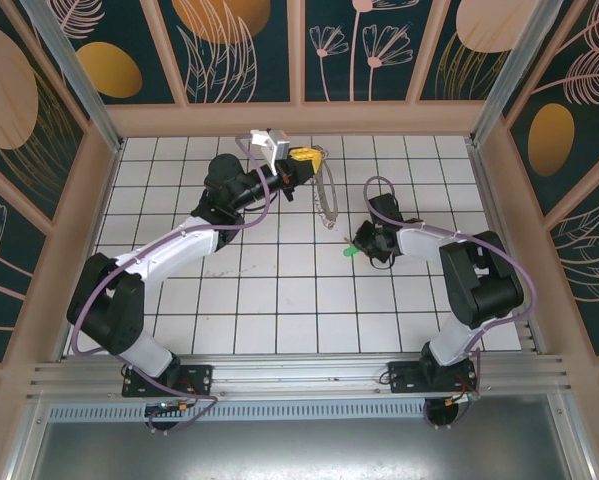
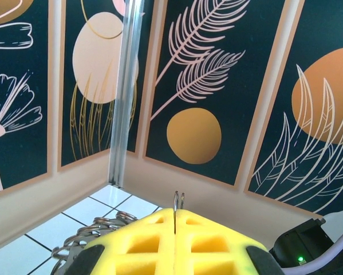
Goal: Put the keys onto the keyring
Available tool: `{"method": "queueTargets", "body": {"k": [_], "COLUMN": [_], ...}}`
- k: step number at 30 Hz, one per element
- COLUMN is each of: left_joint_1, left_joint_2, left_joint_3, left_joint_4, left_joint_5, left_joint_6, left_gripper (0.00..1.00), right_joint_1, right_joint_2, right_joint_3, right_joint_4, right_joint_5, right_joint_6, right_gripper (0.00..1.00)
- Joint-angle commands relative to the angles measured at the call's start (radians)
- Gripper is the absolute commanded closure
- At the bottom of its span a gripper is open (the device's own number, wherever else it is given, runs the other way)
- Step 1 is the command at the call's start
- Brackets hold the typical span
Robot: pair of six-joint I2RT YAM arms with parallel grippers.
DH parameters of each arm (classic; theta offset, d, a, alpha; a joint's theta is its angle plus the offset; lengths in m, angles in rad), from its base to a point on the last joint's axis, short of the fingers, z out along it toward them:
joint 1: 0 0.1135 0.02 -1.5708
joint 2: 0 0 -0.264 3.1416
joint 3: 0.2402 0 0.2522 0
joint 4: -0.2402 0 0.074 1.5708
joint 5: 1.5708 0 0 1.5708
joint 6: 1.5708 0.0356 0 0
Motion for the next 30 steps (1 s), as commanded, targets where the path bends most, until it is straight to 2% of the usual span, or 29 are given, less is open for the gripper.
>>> {"method": "queueTargets", "body": {"k": [1, 2, 7, 11, 16, 19, 25, 30], "left_joint_1": [-0.001, -0.002, -0.002, 0.0, -0.001, -0.001, -0.001, -0.001], "left_joint_2": [0.011, 0.012, 0.015, 0.015, 0.011, 0.011, 0.006, 0.007], "left_joint_3": [0.004, 0.006, 0.016, 0.032, 0.054, 0.062, 0.072, 0.106], "left_joint_4": [0.081, 0.081, 0.07, 0.047, 0.018, 0.014, -0.016, -0.076], "left_joint_5": [0.022, 0.024, 0.031, 0.038, 0.048, 0.049, 0.059, 0.095], "left_joint_6": [-0.023, -0.023, -0.024, -0.019, -0.016, -0.02, -0.005, 0.026], "left_gripper": [1.0, 1.0, 1.0, 1.0, 1.0, 1.0, 1.0, 1.0], "right_joint_1": [0.005, 0.004, 0.0, -0.014, -0.045, -0.091, -0.197, -0.269], "right_joint_2": [0.011, 0.009, -0.023, -0.104, -0.248, -0.286, -0.371, -0.44], "right_joint_3": [0.021, 0.021, 0.025, 0.042, 0.013, -0.021, -0.131, -0.175], "right_joint_4": [-0.02, -0.021, -0.036, -0.017, 0.177, 0.27, 0.508, 0.682], "right_joint_5": [0.008, 0.009, 0.029, 0.037, -0.149, -0.308, -0.592, -0.772], "right_joint_6": [-0.007, -0.01, -0.052, -0.164, -0.383, -0.427, -0.442, -0.41], "right_gripper": [0.95, 1.0, 1.0, 1.0, 1.0, 1.0, 1.0, 1.0]}}
